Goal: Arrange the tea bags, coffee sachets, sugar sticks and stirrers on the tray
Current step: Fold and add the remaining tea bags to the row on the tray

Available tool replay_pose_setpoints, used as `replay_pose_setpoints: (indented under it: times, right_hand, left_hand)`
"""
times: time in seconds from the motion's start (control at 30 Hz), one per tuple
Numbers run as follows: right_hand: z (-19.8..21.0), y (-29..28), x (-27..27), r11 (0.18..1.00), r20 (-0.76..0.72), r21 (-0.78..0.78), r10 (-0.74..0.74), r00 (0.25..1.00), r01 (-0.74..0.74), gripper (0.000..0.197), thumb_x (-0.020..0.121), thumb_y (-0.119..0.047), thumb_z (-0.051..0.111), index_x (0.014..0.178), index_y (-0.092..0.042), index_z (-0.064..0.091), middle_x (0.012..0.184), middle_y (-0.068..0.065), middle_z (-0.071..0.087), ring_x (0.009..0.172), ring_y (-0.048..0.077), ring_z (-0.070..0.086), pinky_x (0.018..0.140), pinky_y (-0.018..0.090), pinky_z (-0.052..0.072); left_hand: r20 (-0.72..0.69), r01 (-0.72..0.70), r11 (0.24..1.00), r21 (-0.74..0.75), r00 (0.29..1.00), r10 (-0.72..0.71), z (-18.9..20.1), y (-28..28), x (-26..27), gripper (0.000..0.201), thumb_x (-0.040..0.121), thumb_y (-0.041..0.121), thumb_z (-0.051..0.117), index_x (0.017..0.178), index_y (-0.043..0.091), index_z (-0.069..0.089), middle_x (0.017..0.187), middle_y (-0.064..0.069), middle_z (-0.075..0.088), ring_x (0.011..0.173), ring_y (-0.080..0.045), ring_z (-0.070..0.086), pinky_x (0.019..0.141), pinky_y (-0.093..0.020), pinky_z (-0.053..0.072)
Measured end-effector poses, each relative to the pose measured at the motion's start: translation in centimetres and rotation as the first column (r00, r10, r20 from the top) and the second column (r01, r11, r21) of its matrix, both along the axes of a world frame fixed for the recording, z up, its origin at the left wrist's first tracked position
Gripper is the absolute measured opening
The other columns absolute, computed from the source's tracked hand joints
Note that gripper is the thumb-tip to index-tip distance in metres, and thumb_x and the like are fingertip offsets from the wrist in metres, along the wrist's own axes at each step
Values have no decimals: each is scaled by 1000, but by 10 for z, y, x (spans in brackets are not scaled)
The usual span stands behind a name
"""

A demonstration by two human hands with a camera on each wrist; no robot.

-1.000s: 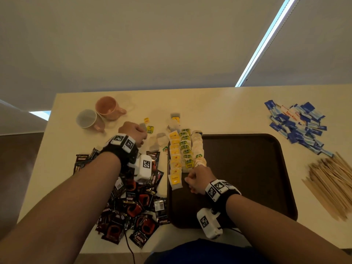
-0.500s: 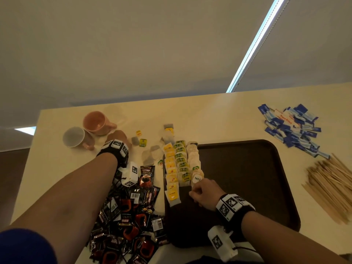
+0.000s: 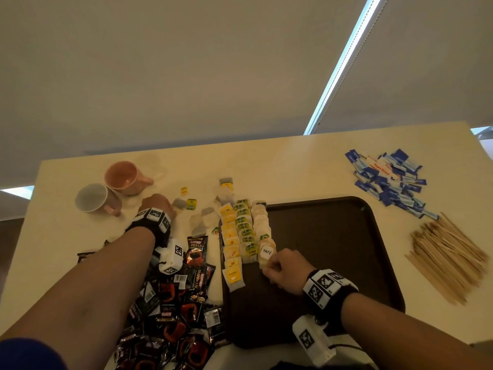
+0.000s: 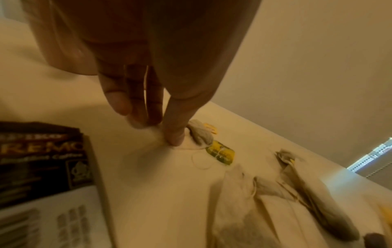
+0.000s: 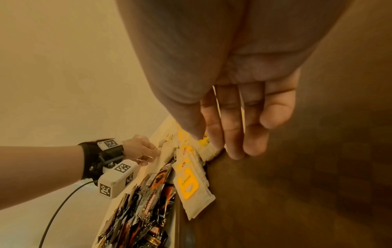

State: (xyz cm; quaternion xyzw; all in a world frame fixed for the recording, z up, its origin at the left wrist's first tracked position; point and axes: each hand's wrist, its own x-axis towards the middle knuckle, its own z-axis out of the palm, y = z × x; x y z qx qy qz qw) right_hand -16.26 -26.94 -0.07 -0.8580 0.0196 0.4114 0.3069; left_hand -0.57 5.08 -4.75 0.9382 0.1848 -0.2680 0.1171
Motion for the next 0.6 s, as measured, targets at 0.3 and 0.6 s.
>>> replay_pose_setpoints:
  times: [0.3,0.6]
  right_hand:
    - [34,7,15,997,180,81,-8,984,-6,22,94,-32,62,96,-13,74,88,2,72,81,14,67,82,36,57]
    - [104,39,69,939,597,329,-124,792,-102,40,90,-37,68,126,-21,65,121,-6,68,105,9,62,86,28,50]
  left_hand:
    - [273,201,955,-220,952,-137,82,-23,-8,8,84,16,72,81,22,68,72,2,71,65,-20,70,65,-32,57]
    - [332,588,771,-244,798,-503,237,-79,-60,6,93,20,70,94,24,75,77,19,61,70,14,56,63,4,34]
